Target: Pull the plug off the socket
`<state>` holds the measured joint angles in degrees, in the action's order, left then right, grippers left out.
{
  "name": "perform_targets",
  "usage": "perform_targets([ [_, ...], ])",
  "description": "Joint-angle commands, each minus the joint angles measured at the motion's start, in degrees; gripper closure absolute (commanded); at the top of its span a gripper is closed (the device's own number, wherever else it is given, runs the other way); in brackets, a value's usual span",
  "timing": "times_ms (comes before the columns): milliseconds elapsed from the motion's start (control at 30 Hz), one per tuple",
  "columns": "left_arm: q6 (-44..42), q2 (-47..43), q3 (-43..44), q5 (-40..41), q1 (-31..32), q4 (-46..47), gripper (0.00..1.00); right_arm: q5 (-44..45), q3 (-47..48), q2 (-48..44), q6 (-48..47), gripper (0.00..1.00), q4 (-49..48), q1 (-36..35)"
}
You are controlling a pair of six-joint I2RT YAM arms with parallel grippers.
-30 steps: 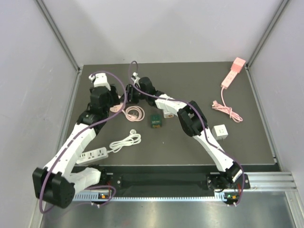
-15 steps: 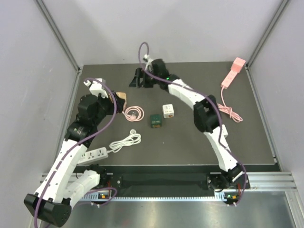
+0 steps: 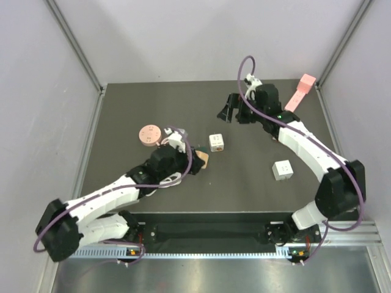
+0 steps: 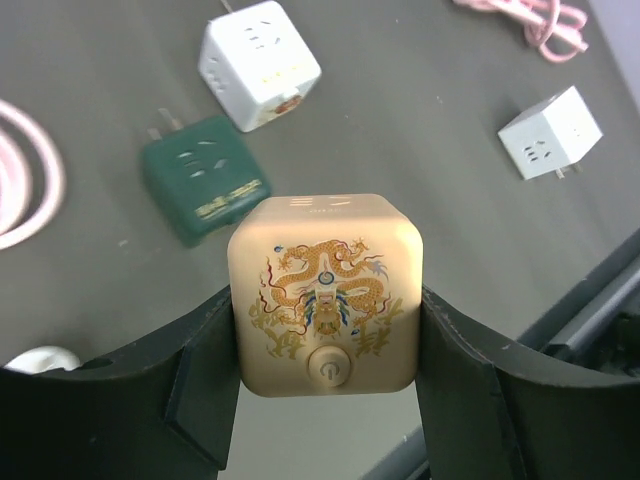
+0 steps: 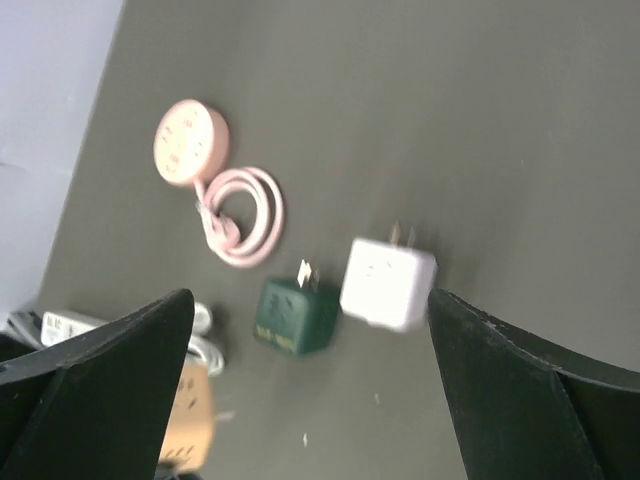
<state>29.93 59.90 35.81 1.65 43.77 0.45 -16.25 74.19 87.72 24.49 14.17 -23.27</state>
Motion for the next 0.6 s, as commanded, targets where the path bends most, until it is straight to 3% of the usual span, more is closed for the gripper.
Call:
perform_targets([
  [0,0.1,5.9,-1.0,11.8,4.6,18.5,1.00,3.2,-7.6,-7.9,-0.8,0.00,1.3,2.2],
  [167,-0.8,19.1,0.0,25.5,12.0,27.0,1.00,5.4,-13.4,-19.1,-1.5,0.00,1.9,5.3],
  [300,0.1,27.4,2.2,31.0,14.6,31.9,1.00,5.4,-15.3,-23.9,-3.1,0.00,2.4,8.4],
  [567,-7.9,39.3,4.7,42.1,20.5,42.2,1.00,1.7,-17.1,-24.1,-4.2,0.00,1.2,10.3],
])
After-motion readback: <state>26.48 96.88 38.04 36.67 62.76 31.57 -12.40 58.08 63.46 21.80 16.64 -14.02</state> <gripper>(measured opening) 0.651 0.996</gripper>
